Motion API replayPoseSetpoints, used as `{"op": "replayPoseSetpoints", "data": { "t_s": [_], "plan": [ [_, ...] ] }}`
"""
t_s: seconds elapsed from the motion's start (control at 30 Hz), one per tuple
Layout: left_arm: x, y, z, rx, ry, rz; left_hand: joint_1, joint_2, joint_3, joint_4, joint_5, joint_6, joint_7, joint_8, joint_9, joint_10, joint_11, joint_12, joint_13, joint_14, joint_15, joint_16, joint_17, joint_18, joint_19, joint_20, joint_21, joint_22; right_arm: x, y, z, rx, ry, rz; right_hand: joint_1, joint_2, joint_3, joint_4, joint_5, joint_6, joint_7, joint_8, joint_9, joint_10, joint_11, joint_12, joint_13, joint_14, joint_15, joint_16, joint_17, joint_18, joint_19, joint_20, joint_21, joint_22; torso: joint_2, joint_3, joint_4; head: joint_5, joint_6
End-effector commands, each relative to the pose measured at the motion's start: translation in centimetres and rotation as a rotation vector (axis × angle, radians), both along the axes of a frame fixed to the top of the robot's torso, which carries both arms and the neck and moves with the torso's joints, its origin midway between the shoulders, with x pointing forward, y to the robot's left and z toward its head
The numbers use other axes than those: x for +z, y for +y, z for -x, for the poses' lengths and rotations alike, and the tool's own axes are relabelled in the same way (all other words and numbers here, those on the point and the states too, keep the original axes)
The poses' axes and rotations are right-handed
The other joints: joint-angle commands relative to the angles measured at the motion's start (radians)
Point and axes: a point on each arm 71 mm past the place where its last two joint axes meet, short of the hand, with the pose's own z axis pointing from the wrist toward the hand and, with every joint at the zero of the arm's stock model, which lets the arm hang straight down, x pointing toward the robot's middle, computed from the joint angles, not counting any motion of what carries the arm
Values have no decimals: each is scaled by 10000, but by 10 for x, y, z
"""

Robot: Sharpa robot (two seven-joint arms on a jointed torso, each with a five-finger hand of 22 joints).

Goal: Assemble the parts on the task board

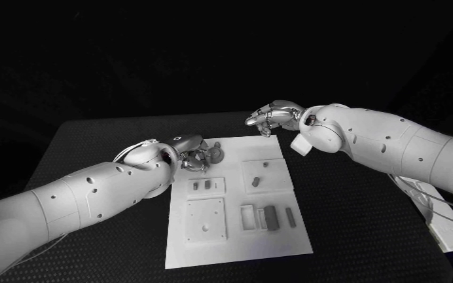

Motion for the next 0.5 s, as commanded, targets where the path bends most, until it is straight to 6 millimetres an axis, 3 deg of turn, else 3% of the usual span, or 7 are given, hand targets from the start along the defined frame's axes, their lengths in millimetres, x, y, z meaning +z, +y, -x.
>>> {"op": "replayPoseSetpoints", "data": {
  "t_s": [0.03, 0.5],
  "plan": [
    [-2, 3, 2, -192, 325, -209, 8, 79, 52, 3, 54, 106, 22, 20, 18, 87, 12, 22, 5, 41, -18, 42, -14, 1296, -5, -61, 44, 210, 0, 1, 1, 150, -32, -42, 6, 86, 5, 1, -57, 6, 96, -21, -11, -66, -8, 43, -16, -34, -12, 46, -15, 125, 67, -6, -31, -7, 5, 2, -2, -6, 12],
    [-4, 15, 2, -215, 440, -472, 8, 82, 62, -18, 56, 110, 19, 18, 20, 99, 8, 9, 9, 32, -23, 32, -22, 1291, -13, -72, 49, 210, -1, 0, 1, 143, -6, -37, 7, 86, 4, -3, -57, 7, 96, -20, -12, -67, -8, 44, -17, -35, -12, 46, -17, 125, 67, -6, -32, -6, 6, -11, -11, 28, 58]
  ]
}}
